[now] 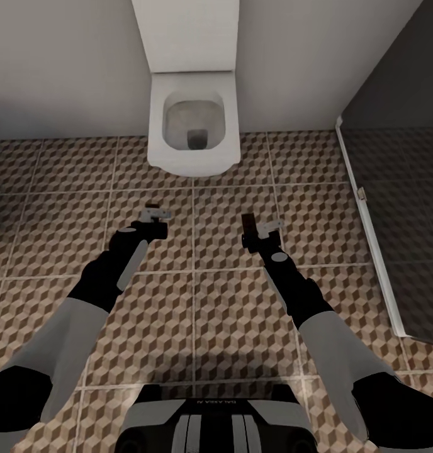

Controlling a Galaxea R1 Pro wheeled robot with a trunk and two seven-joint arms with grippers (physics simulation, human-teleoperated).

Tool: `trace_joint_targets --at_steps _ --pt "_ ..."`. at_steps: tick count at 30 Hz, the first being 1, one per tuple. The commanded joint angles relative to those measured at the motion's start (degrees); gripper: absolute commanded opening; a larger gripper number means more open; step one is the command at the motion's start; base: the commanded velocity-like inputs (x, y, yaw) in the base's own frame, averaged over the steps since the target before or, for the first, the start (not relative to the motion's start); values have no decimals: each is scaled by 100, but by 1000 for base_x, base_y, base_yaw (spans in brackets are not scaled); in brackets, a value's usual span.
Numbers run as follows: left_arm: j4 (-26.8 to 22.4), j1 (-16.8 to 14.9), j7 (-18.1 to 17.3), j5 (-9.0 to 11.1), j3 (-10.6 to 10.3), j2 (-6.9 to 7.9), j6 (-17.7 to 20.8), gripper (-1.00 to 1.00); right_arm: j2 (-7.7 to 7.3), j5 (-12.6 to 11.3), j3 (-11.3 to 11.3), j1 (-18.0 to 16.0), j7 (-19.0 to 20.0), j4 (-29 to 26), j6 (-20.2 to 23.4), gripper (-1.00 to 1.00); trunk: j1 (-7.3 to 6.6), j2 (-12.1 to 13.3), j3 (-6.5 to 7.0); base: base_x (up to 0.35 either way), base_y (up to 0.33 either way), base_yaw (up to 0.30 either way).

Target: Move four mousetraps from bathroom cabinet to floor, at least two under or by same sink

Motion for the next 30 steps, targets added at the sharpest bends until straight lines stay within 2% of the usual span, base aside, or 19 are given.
trace_joint_targets --at_steps 1,11,19,30 --pt "-18 -4 54 59 -24 7 16 -100 -1 45 15 -2 -38 -10 42 -100 22 -43 -29 0 0 0" --pt "-18 4 54 59 -62 7 19 -100 -9 52 15 -2 -44 -459 70 -100 242 -444 -298 0 0 0" --pt "16 10 54 59 -87 7 17 -100 -1 46 28 -2 -47 -991 337 -100 418 -765 -514 0 0 0" --pt "6 13 54 59 -119 7 16 -100 -1 43 32 6 -46 -1118 436 -100 659 -1206 -812 0 0 0"
